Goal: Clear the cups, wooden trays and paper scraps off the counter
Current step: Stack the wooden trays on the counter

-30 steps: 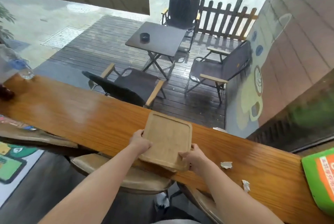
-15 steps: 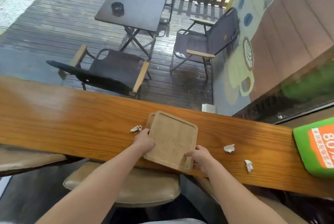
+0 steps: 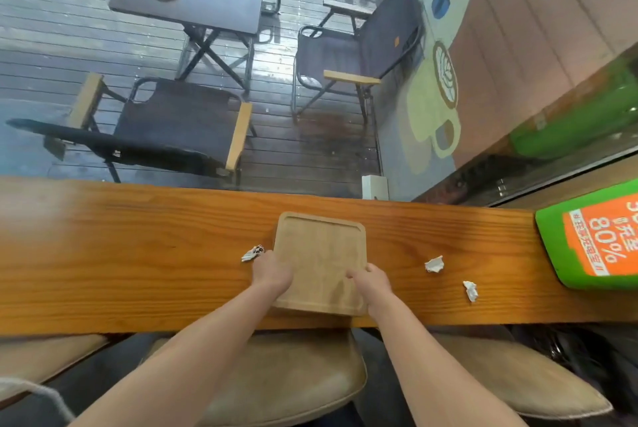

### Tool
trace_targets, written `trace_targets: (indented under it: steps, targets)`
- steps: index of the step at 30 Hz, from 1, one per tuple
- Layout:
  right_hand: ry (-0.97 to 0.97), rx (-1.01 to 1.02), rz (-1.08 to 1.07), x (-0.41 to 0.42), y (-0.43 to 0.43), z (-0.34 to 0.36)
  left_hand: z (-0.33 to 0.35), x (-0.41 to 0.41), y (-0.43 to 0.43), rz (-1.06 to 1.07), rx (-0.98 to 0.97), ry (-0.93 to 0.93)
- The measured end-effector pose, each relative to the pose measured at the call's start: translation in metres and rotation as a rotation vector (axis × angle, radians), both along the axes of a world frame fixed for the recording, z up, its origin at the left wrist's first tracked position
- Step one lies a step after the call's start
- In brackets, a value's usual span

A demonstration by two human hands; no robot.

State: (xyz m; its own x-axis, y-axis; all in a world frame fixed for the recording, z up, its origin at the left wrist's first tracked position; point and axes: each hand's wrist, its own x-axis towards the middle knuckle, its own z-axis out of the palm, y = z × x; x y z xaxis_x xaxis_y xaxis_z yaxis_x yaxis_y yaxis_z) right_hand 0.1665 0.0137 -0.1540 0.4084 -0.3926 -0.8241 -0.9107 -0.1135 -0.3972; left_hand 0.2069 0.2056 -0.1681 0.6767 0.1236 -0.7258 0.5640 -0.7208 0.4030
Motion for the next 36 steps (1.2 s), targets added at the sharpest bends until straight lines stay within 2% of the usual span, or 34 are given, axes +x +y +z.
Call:
trace_targets:
  steps: [8,22,31,36]
  targets:
    - [-0.009,0.007,-0.017,-0.001,0.007,-0.012,-0.001,-0.002,-0.003,0.063,0.093,-0.069]
    - [-0.017,0.030,0.034,-0.001,0.003,-0.015,-0.003,-0.008,-0.002,0.079,0.082,-0.130]
    - [0.015,0.022,0.010,-0.006,0.008,-0.020,-0.007,-0.007,0.006,0.192,-0.018,0.059]
    - [0.034,0.016,-0.012,-0.007,0.006,-0.029,-0.013,-0.011,0.005,0.328,-0.037,0.096]
